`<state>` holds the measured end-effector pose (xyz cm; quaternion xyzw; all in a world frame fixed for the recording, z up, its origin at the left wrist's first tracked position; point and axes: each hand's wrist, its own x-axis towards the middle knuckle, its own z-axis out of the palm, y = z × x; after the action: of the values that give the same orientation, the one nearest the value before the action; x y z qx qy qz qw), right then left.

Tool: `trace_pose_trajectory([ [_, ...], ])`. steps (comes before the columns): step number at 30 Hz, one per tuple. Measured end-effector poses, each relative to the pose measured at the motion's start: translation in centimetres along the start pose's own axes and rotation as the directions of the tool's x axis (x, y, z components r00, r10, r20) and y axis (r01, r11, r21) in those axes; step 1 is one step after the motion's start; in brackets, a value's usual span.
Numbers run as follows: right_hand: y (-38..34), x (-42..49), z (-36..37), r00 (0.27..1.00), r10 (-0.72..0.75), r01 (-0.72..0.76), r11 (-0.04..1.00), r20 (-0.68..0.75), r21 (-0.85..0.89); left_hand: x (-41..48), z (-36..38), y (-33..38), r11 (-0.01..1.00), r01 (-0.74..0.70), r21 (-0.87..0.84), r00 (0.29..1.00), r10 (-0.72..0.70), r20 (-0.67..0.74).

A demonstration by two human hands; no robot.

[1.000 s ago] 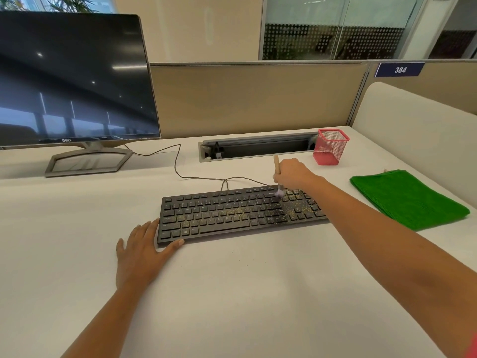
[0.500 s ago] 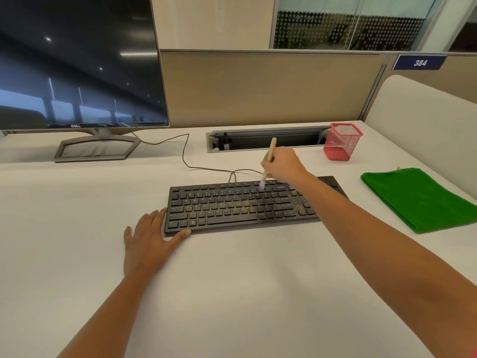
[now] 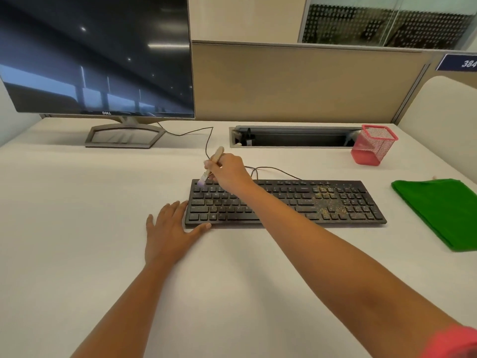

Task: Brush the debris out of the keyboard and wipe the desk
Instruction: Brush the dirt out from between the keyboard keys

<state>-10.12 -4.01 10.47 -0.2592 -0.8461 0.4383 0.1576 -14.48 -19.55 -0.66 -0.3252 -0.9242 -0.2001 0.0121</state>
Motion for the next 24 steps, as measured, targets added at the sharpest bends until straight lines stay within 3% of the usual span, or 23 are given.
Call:
trace_pose_trajectory([
  [3, -0.4, 0.1, 0.9, 0.995, -0.064, 0.076, 0.984, 0.072, -0.164, 0.0, 0.0, 0.0, 1.000, 0.008, 0.016, 1.000, -0.008, 0.017],
  [7, -0.5, 0.6, 1.2, 0.981, -0.032, 0.059, 0.989, 0.191, -0.137, 0.0, -0.1, 0.1, 1.000, 0.002, 0.020, 1.000, -0.003, 0.017],
  [12, -0.5, 1.4, 0.6, 0.995, -0.050, 0.059, 0.991, 0.082, -0.117, 0.0, -0.2, 0.2, 1.000, 0.006, 0.023, 1.000, -0.006, 0.024],
  [17, -0.6, 1.6, 0.5, 0.973, -0.024, 0.067, 0.982, 0.231, -0.178, 0.0, -0.2, 0.3, 1.000, 0.010, 0.027, 0.999, -0.011, 0.035],
  [22, -1.2, 2.1, 0.7, 0.992, -0.051, 0.066, 0.989, 0.114, -0.133, 0.0, -0.3, 0.4, 0.999, 0.014, 0.043, 0.999, -0.016, 0.042],
  [24, -1.2, 2.0, 1.2, 0.989, -0.052, 0.073, 0.986, 0.137, -0.148, 0.0, -0.3, 0.4, 0.999, 0.010, 0.034, 0.999, -0.011, 0.040],
])
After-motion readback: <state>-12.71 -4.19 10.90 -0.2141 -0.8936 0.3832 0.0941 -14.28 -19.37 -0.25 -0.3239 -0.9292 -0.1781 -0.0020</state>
